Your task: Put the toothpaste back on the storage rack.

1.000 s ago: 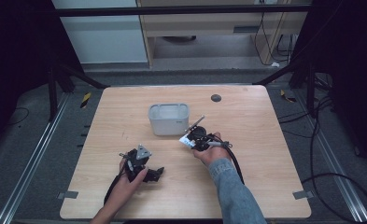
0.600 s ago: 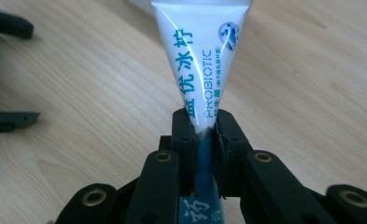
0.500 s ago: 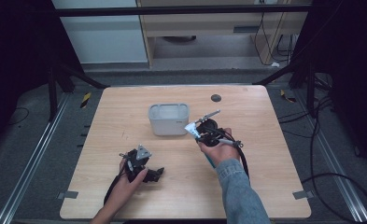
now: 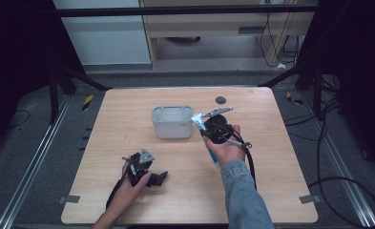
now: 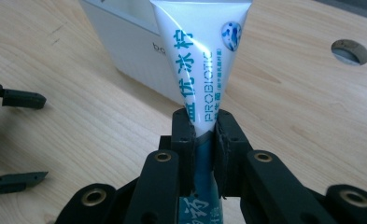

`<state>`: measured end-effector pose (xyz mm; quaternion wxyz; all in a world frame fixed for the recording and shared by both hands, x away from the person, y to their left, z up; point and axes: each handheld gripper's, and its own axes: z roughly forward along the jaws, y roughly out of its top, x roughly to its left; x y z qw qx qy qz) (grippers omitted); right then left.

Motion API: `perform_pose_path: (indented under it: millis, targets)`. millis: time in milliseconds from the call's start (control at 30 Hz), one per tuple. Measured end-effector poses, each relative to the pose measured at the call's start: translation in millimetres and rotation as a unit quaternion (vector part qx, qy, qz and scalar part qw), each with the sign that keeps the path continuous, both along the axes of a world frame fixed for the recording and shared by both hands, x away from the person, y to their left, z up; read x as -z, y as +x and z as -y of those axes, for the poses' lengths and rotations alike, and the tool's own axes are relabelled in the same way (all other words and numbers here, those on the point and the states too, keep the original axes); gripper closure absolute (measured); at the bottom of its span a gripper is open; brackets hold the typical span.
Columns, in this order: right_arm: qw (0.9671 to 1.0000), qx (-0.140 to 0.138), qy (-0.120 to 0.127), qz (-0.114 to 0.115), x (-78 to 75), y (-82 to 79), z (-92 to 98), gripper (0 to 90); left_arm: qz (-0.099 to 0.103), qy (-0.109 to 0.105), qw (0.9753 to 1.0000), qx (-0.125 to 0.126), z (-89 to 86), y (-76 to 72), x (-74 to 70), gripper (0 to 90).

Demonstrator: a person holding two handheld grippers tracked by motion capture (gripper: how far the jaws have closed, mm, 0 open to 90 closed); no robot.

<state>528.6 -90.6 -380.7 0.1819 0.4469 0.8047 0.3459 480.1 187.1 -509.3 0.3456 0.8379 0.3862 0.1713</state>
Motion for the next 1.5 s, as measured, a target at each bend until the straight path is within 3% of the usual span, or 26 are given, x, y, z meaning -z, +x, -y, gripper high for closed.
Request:
perform_pose_path:
  millis: [400,800,1500]
  targets:
    - [0.9988,0.007,0.023,0.043,-11.0,1.1,-3.7,80.1,0.000,0.000,1.0000,0.000,0.0,0.0,0.0,0.0]
    - [0.9941,0.009,0.047,0.097,-31.5,0.0,-8.4,79.9,0.000,0.000,1.0000,0.001,0.1,0.1,0.0,0.0]
    - [0.9899,0.019,0.062,0.126,-53.8,14.3,-25.5,79.9,-0.001,0.001,1.0000,0.002,0.0,0.2,-0.2,0.0]
